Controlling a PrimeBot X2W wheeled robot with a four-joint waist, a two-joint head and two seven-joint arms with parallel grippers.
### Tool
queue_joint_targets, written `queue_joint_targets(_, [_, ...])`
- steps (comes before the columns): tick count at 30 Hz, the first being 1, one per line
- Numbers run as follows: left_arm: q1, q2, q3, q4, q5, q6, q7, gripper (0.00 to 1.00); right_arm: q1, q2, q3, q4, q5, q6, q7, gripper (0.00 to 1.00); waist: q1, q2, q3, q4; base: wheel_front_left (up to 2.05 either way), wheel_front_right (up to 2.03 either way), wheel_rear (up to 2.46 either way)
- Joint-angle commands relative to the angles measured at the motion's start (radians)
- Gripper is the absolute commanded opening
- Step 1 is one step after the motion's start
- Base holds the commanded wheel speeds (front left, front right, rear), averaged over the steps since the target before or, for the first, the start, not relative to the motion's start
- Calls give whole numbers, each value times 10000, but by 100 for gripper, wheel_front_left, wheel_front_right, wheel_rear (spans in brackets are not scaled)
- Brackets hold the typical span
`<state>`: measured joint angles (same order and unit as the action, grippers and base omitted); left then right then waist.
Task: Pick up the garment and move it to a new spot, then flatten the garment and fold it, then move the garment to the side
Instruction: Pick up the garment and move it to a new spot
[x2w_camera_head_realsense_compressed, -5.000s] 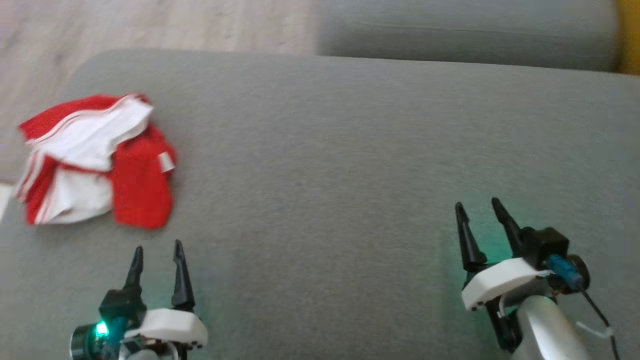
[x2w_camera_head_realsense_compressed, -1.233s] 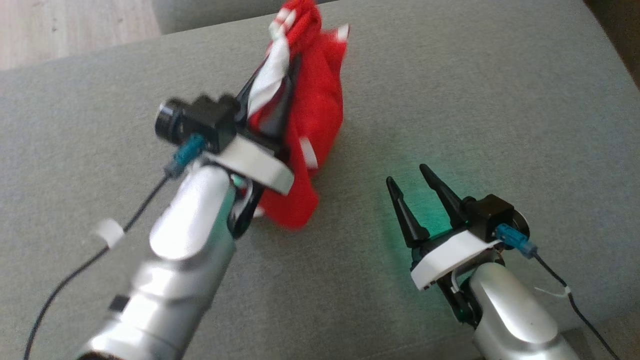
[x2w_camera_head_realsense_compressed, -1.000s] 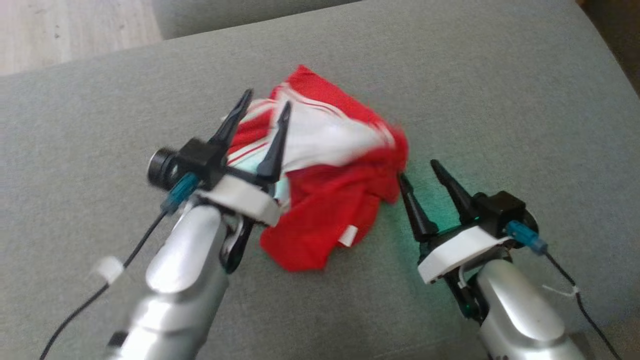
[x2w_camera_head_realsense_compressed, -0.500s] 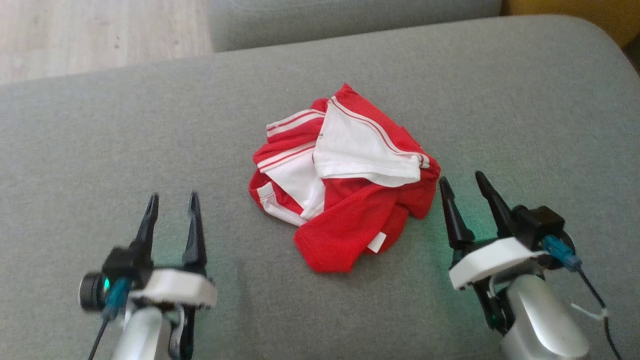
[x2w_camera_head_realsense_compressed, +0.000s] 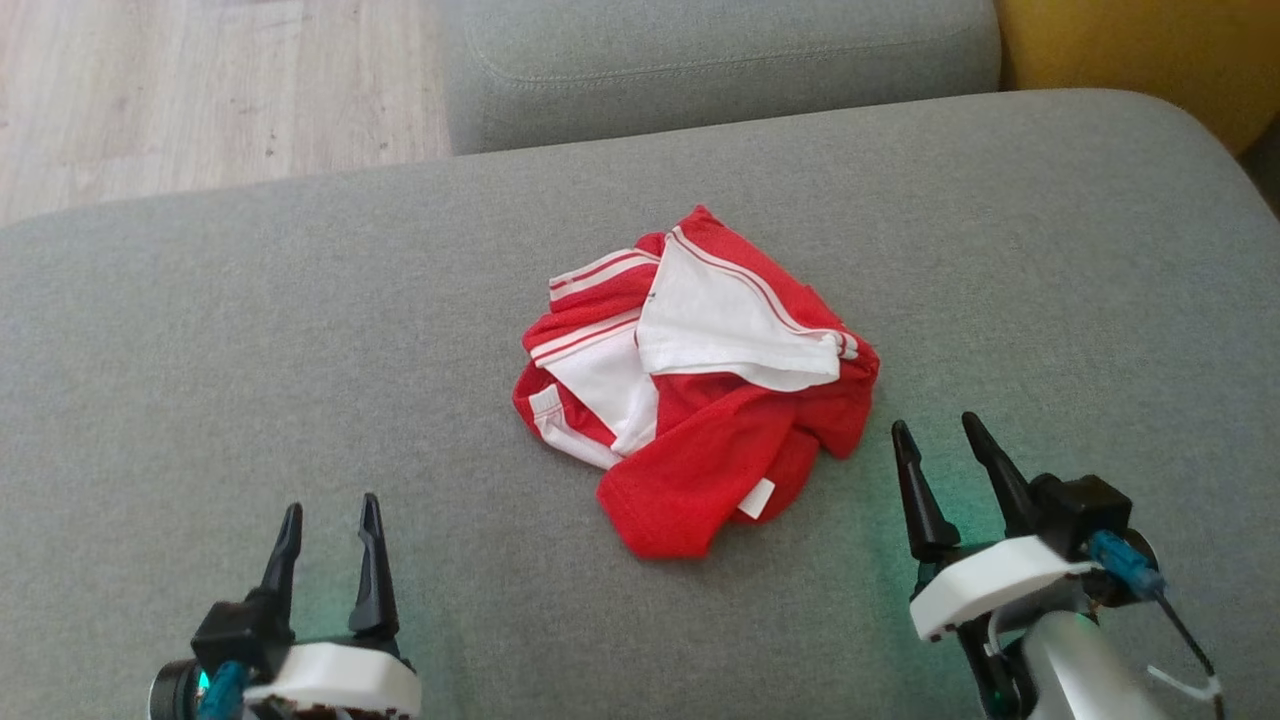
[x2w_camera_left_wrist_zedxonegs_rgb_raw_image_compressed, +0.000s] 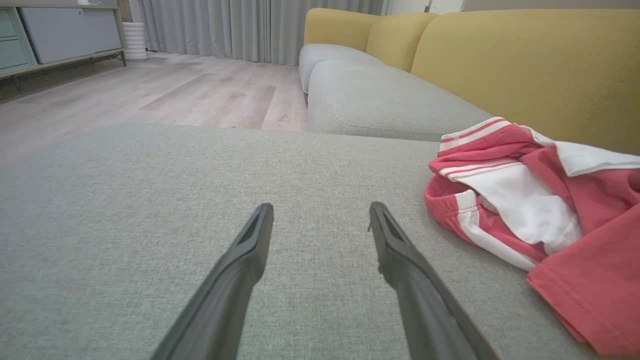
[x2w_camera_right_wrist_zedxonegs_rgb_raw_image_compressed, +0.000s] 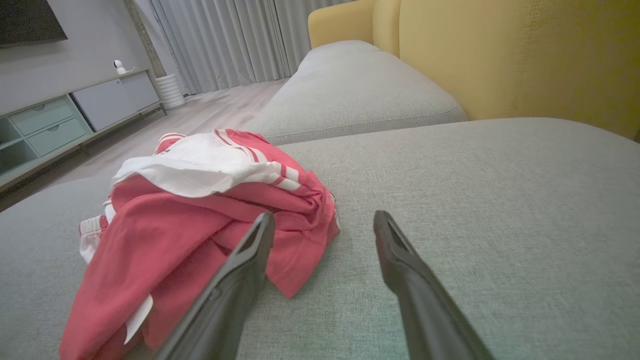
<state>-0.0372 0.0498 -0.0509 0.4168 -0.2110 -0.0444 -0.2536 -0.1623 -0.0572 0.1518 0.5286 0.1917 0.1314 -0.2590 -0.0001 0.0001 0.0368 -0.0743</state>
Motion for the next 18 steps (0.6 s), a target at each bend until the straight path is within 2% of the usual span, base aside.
queue_joint_targets(1, [-360, 12, 369, -304, 32, -27, -82, 100, -245, 69, 180, -281, -116, -7, -28, 100, 1, -1, 41, 5, 0, 0, 0])
queue_joint_targets(6, [-616, 8, 41, -407, -215, -70, -82, 100, -367, 69, 256, -309, -103, -7, -28, 100, 1, -1, 273, -33, 0, 0, 0])
queue_joint_targets(11, [-1457, 7, -840, -317, -672, -299, -82, 100, -505, 69, 409, -322, -60, -7, -28, 100, 1, -1, 683, -101, 0, 0, 0])
queue_joint_targets(18, [-3311, 6, -2189, 1082, -1075, -526, -82, 100, -905, 70, 724, -323, 1, -7, -28, 100, 1, -1, 1498, -446, 0, 0, 0])
